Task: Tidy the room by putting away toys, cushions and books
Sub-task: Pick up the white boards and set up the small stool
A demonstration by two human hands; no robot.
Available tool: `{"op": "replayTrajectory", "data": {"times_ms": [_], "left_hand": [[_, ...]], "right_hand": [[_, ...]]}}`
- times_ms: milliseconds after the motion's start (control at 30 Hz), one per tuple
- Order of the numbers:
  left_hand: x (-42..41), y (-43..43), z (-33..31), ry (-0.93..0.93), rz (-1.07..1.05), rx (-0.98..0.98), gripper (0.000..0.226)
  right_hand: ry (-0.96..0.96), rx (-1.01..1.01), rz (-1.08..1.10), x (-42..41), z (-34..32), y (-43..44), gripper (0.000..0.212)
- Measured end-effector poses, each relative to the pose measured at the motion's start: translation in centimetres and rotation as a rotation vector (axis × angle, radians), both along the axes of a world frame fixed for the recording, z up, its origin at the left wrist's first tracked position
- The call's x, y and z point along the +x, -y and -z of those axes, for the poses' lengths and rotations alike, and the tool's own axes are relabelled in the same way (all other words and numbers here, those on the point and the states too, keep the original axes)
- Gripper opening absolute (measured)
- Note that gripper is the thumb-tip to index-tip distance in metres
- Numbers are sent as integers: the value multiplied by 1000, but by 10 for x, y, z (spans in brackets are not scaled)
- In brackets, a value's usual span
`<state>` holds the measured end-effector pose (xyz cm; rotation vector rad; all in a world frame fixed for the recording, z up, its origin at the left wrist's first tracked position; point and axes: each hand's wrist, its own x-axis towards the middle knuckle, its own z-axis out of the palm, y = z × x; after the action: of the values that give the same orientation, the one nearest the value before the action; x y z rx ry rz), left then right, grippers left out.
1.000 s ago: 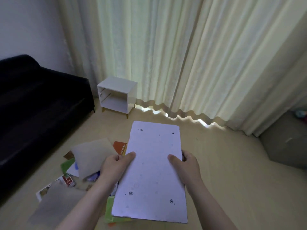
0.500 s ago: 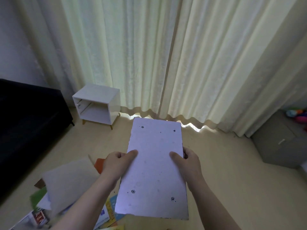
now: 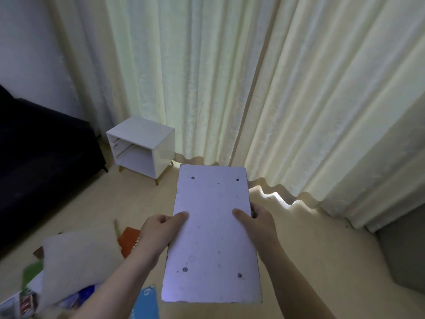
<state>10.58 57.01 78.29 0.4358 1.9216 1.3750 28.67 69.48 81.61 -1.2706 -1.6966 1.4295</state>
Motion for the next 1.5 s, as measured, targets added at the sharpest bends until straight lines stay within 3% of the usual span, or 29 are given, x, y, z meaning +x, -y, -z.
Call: {"op": "replayTrajectory", "data": {"times_ms": [300, 600, 767, 867, 1000, 1167, 1367, 1500], "left_hand": [[-60, -87, 15, 6, -90, -8, 51], [-156, -169, 17, 4, -117, -10, 51], [-205, -193, 23, -25, -153, -65, 54], [-236, -210, 26, -11, -212, -59, 57], [-271, -231, 29, -3, -321, -105, 57], [-315, -266, 30, -19, -440, -162, 53], [-354, -293, 40, 43, -639, -127, 51], [-377, -292, 52, 116, -717, -110, 46]], "right_hand": [[52, 9, -112, -67, 13, -98, 22], [87, -23, -148, -177, 19, -197, 8], [116, -72, -217, -235, 32, -234, 45], [140, -89, -270, -274, 37, -261, 51], [124, -100, -387, -326, 47, -294, 27], [127, -98, -540, -398, 54, -345, 27], [261, 24, -721, -491, 80, -402, 42], [256, -102, -780, -532, 77, -396, 52]]}}
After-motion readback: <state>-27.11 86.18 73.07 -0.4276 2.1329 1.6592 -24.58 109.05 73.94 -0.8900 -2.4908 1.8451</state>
